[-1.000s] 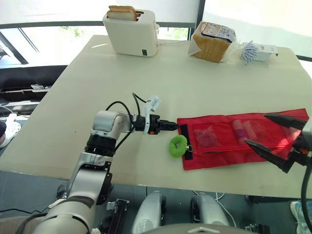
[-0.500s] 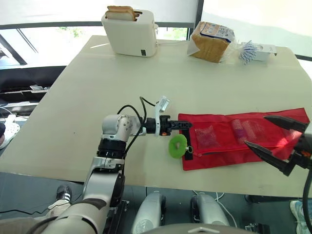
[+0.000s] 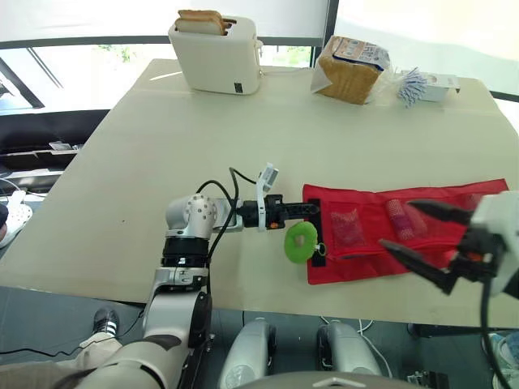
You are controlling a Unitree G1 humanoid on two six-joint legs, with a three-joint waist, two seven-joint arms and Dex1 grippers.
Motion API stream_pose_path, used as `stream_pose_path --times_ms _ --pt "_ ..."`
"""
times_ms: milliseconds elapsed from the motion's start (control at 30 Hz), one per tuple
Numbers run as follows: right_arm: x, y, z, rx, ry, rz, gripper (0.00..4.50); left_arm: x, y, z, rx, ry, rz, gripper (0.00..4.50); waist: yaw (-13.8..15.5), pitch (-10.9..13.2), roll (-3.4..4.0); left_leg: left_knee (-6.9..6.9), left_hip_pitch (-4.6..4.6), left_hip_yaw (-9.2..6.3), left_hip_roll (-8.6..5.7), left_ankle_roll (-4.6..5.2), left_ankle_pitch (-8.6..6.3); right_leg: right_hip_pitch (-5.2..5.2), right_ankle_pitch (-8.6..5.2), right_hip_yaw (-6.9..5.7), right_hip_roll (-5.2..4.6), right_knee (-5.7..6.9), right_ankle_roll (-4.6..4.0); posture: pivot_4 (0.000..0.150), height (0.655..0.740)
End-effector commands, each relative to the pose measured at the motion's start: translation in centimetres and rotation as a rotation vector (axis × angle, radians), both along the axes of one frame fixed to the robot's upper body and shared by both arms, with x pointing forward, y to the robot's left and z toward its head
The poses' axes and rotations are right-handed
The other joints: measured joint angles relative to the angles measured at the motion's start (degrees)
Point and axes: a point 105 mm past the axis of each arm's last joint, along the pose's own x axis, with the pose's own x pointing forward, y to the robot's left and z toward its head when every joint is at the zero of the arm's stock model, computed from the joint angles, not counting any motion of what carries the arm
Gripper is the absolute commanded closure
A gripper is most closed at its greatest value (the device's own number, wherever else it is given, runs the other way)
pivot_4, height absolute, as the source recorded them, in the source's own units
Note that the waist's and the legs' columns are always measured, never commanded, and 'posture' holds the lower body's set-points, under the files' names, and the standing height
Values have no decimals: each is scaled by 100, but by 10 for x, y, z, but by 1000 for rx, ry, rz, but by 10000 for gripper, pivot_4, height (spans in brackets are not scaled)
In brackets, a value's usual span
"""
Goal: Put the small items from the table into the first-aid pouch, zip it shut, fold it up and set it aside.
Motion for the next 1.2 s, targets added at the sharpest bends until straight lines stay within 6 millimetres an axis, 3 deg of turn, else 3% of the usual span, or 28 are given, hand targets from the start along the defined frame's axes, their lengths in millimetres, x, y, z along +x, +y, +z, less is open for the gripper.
stream_pose_path --times_ms 33,300,400,500,633,767,833,1033,1200 --pt "11 23 -17 4 70 5 0 -2 -4 23 -54 -47 -13 44396 5 0 -1 0 0 0 -1 0 0 0 0 0 0 1 0 1500 7400" --pt "46 60 -32 29 140 14 0 -4 -12 31 -67 -68 -17 44396 10 -2 0 4 -4 2 -5 -2 1 -5 0 -2 1 2 0 1500 7400" --pt "53 65 -37 35 184 2 8778 -5 -13 30 -61 -74 -18 45000 12 -2 0 4 -6 1 -7 -2 1 -6 1 -4 1 2 0 1500 7400" --pt "56 66 -41 11 201 -9 23244 -6 -13 29 -59 -79 -18 45000 9 -2 0 4 -6 2 -7 -1 1 -6 1 -4 0 1 1 1500 7400" --pt "56 65 -41 4 202 -15 23244 -5 -11 29 -58 -84 -10 45000 3 -2 1 4 -6 2 -7 -1 1 -7 1 -6 1 3 0 1500 7400" --pt "56 61 -44 -33 191 -32 34124 -6 -10 28 -56 -87 -6 45000 5 -2 0 3 -6 3 -7 -1 0 -7 1 -7 1 2 0 1500 7400" --pt "57 55 -40 -18 176 -57 44316 -6 -8 26 -46 -93 -1 45000 4 -2 1 3 -6 3 -7 -1 0 -7 1 -7 1 2 0 1500 7400" --pt "60 21 -25 78 112 -207 44316 -3 7 19 -5 -113 21 45000 3 -2 1 3 -5 5 -7 0 0 -6 1 -5 1 2 1 1500 7400" --pt "60 -25 -25 144 109 -411 44316 2 27 11 44 -138 47 45000 -1 -2 1 -2 -4 5 -6 0 0 -7 1 -1 2 2 0 1500 7400"
